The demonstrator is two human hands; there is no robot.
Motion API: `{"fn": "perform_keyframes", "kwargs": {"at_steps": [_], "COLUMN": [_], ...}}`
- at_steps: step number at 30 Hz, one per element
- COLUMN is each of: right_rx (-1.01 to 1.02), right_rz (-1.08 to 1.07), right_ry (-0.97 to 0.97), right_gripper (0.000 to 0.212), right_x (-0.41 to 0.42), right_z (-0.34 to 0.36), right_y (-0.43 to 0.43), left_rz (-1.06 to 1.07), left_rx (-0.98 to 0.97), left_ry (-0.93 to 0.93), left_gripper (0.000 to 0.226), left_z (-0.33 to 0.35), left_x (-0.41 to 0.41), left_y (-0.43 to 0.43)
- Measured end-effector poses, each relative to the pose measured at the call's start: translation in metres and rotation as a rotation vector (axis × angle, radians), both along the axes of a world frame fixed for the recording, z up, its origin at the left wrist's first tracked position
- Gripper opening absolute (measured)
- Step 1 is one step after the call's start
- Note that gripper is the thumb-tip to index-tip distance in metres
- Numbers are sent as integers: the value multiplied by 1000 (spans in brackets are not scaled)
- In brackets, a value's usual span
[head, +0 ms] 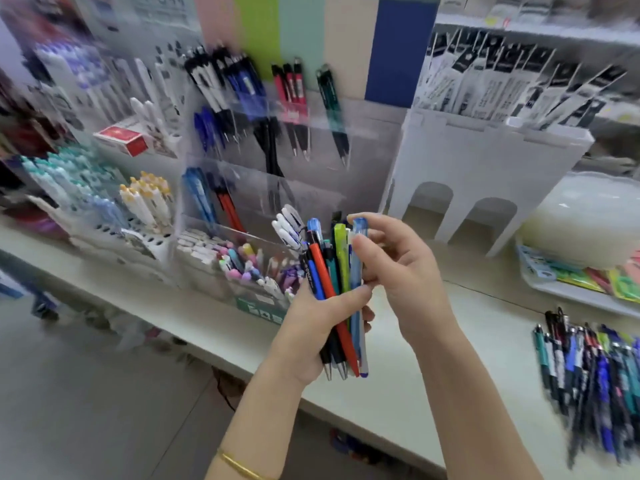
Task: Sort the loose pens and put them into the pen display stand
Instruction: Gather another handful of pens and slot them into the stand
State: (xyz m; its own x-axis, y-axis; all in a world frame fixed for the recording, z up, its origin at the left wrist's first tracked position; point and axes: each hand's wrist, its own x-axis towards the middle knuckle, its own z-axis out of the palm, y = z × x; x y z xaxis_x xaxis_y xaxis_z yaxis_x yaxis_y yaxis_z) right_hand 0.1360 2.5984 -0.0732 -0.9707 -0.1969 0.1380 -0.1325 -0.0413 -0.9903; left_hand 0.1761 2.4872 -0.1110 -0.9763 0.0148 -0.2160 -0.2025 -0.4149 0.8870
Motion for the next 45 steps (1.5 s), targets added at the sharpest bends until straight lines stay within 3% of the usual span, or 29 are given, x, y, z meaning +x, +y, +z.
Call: {"fn": "perform_keyframes", "kwargs": {"at_steps": [8, 14, 17, 19, 22, 25, 27, 32, 38, 42, 45], "right_rx": [59, -193, 16, 189, 284, 401, 416, 480, 420, 451, 269], "right_rz": [-78, -206, -203, -87, 136, 284, 314, 306, 127, 254, 46], "right_ry": [41, -67, -65, -49, -48, -36, -23, 35, 45, -38, -114], "right_gripper": [5, 6, 7, 6, 8, 13, 10, 5, 19, 21, 17], "right_x": [10, 0, -14, -21, -32, -45, -54, -75, -94, -102, -111], "right_z": [-8, -2, 2, 8, 20, 29, 30, 24, 22, 16, 16], "right_y": [-104, -139, -144, -150, -162, -167, -172, -184, -206, -221, -230], "left_rz": [-77, -81, -172, -233, -290, -309, -309, -289, -270, -308, -375], "left_rx": [-50, -162, -270, -335, -436, -460, -431, -382, -359, -390, -412], "left_ry": [-51, -66, -45, -16, 24, 19, 7, 13, 19, -18, -44], "left_gripper": [46, 47, 39, 36, 34, 49, 53, 38, 26, 26, 30], "left_z": [-4, -17, -20, -17, -12, -10, -7, -5, 2, -4, -7], "left_x": [4, 2, 0, -1, -7, -13, -16, -23, -31, -44, -58], "left_y": [-123, -176, -193, -200, -208, -215, -217, -220, -238, -260, -280]}}
